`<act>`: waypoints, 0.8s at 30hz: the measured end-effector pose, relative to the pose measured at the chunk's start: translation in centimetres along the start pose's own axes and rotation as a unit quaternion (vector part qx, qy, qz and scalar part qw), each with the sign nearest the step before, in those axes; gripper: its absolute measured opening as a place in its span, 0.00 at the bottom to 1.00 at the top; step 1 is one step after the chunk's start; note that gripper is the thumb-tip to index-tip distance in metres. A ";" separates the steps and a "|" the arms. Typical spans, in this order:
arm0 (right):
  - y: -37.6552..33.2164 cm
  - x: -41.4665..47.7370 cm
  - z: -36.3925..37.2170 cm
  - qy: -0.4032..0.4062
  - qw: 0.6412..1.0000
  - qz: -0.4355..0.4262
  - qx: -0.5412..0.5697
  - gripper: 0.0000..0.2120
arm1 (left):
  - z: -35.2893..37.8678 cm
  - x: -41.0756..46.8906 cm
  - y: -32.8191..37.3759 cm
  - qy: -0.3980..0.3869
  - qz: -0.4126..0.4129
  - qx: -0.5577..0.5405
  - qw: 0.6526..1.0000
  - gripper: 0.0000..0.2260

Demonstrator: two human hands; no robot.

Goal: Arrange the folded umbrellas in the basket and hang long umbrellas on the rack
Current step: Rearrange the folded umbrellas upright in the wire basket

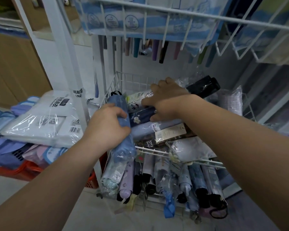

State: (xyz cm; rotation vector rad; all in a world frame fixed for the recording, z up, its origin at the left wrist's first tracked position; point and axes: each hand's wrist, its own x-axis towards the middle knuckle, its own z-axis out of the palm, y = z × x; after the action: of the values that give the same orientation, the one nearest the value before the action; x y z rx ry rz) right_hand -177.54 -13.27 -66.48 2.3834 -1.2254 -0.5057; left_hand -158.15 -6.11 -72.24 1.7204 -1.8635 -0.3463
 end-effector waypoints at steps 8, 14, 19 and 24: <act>-0.4 -0.2 0.3 -0.053 0.995 0.076 -0.034 0.30 | 0.5 0.7 -0.4 0.047 -0.004 -0.044 0.998 0.11; -0.2 -0.4 0.2 -0.004 0.998 0.044 -0.046 0.27 | 0.7 1.0 -0.4 0.022 -0.013 -0.020 0.999 0.13; 0.9 -3.1 -0.6 0.025 0.995 0.060 -0.078 0.25 | 0.5 1.7 -0.7 0.033 -0.019 -0.032 0.999 0.12; 2.2 -8.5 -1.2 0.045 0.983 0.159 -0.086 0.27 | 1.4 2.1 0.4 0.038 -0.013 -0.027 0.999 0.10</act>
State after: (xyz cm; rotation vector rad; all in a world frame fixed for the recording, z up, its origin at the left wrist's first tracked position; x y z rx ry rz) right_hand -183.07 -7.20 -63.19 1.9961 -1.4241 -0.3800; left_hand -159.30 -8.33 -72.67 1.6993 -1.7642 -0.3330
